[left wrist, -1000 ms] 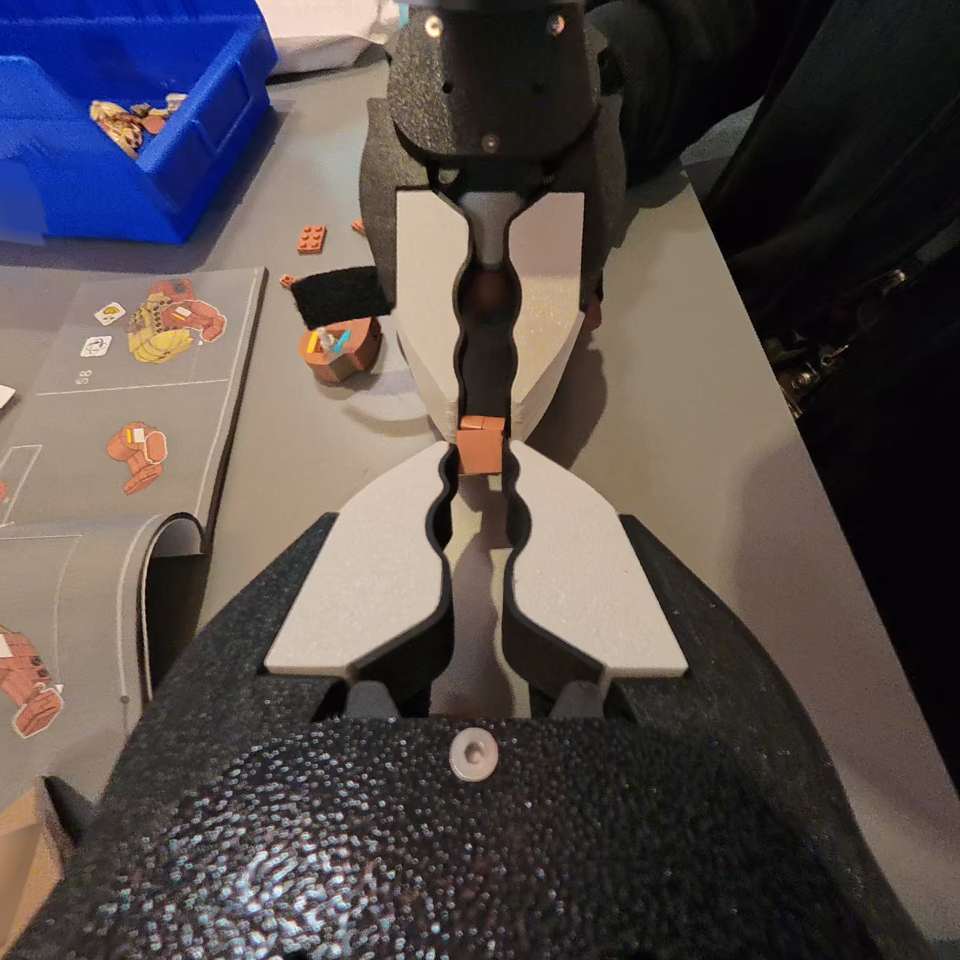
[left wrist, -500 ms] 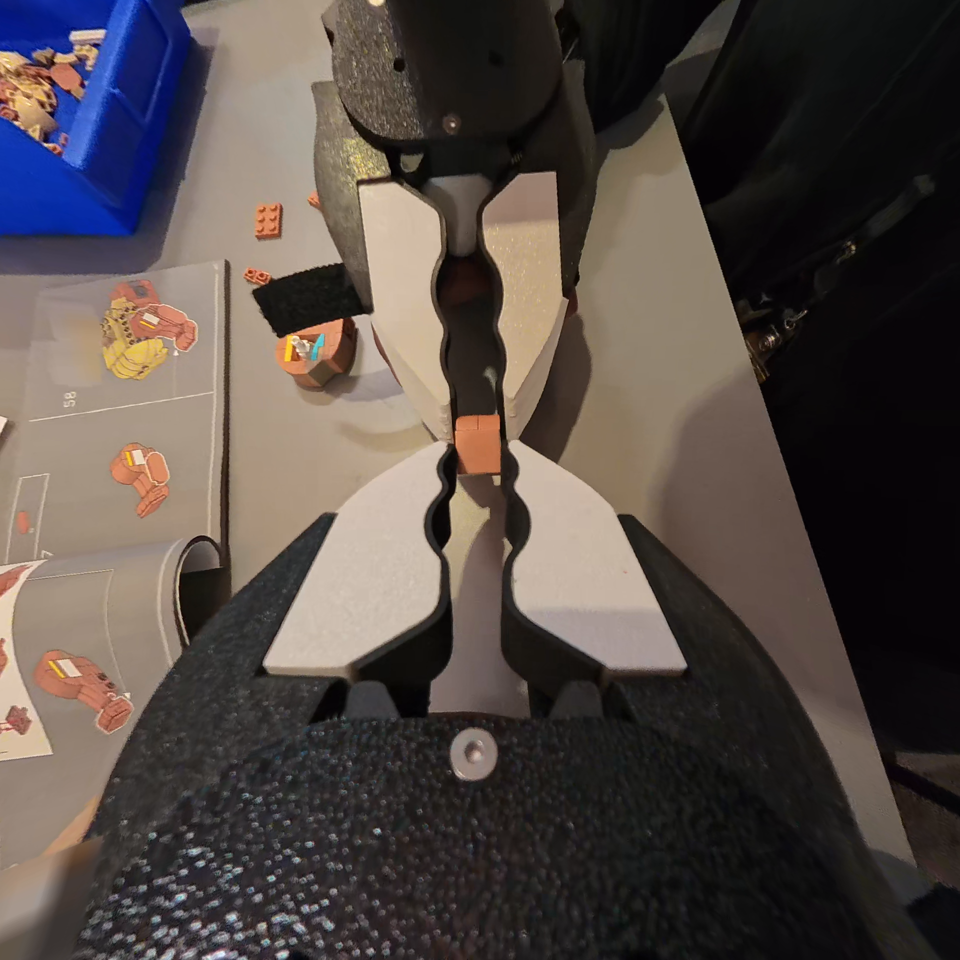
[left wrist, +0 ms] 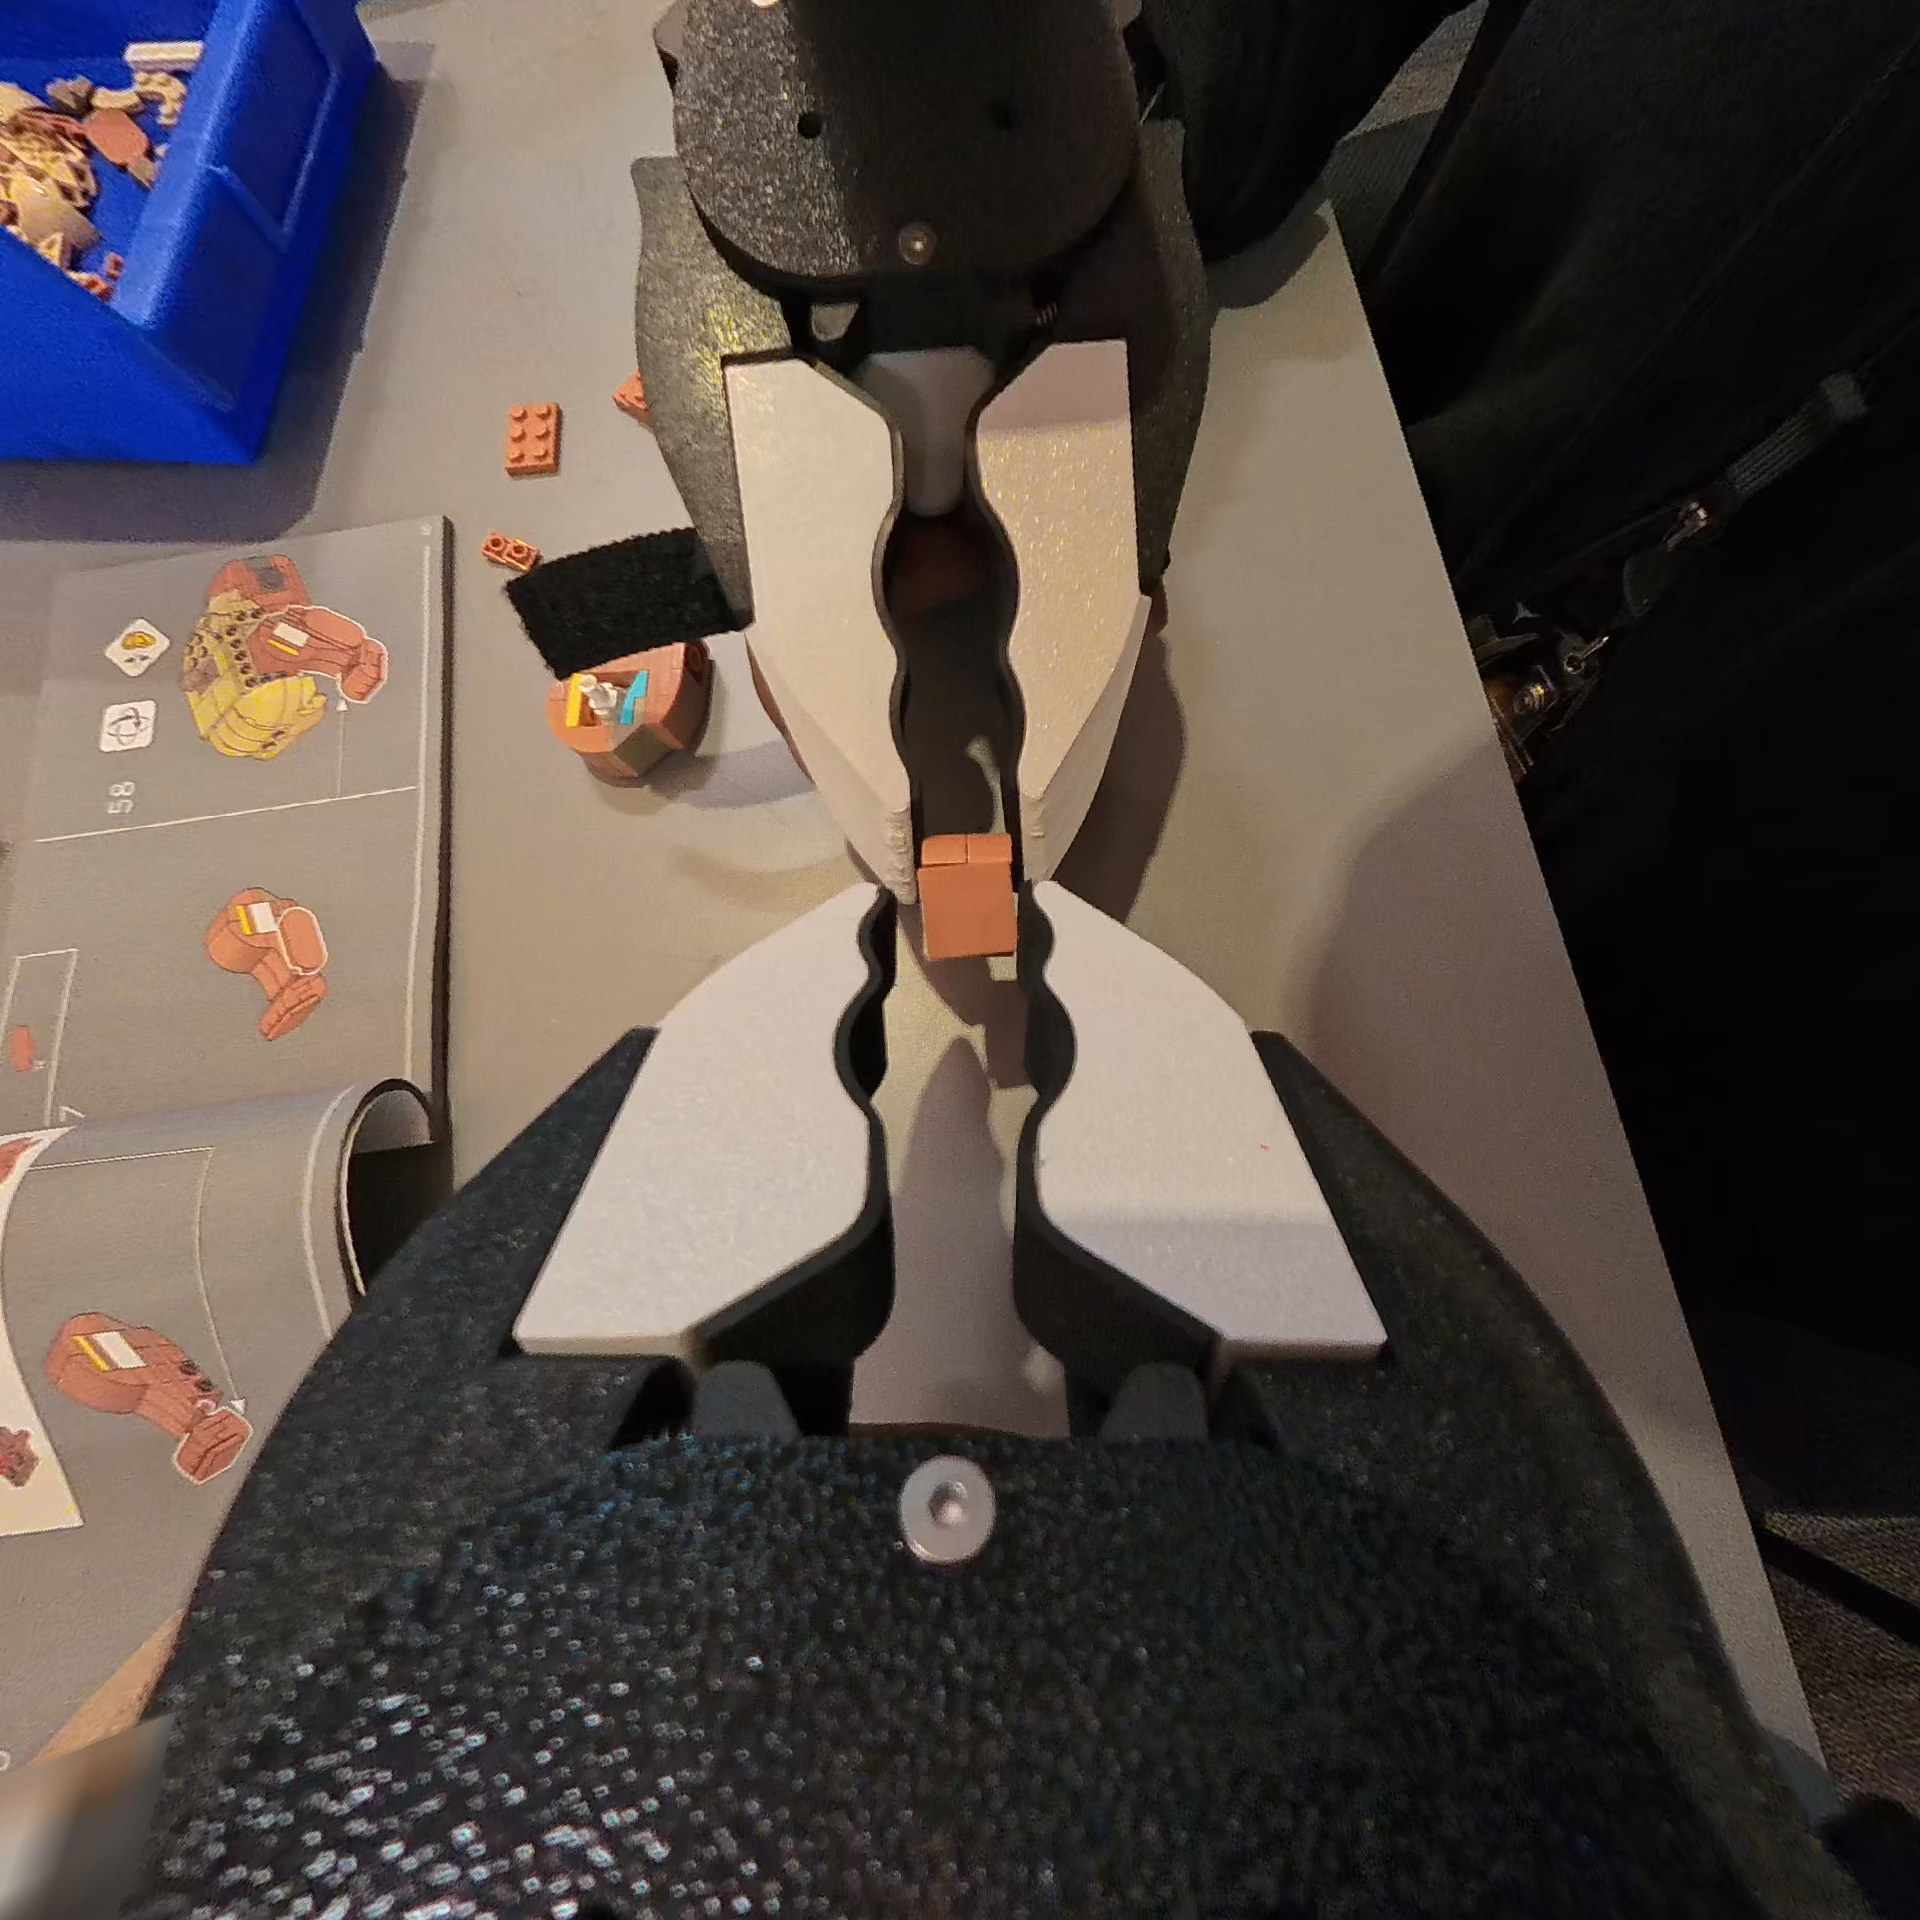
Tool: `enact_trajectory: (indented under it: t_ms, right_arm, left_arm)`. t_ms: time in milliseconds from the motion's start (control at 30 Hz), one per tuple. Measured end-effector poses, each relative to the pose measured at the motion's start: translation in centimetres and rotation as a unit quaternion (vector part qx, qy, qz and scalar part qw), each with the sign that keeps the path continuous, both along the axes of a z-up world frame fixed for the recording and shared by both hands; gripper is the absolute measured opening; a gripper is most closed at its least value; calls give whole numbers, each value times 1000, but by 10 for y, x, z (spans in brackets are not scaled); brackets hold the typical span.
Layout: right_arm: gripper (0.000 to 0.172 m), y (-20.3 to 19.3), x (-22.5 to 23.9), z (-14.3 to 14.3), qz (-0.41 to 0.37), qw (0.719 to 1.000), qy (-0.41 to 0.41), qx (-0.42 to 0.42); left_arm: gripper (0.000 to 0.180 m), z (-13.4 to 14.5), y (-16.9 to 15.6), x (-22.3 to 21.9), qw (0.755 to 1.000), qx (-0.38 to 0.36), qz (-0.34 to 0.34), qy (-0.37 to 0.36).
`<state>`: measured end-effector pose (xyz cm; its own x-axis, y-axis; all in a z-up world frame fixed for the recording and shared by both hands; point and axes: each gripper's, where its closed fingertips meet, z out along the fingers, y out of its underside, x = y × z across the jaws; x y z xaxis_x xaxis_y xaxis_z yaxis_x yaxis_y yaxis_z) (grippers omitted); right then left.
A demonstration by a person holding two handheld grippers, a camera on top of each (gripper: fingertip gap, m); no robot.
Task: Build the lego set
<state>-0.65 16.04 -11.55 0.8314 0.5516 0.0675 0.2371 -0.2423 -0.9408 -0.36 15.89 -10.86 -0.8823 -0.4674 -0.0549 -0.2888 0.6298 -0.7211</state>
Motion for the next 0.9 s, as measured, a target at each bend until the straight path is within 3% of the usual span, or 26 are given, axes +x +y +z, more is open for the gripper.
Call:
enact_trajectory:
  t_ms: [233,633,900]
  right_arm:
    - [17,-1,-1,4,6,1000,11,7]
    - [17,-5,15,23,18,997,72,24]
    - [17,-5,22,33,18,994,99,50]
  left_arm:
    - [26,8,-2,4,999,-30,15,-24]
    - [31,17,3,18,973,-191,94,-94]
    - [18,24,-6,23,962,-238,92,-100]
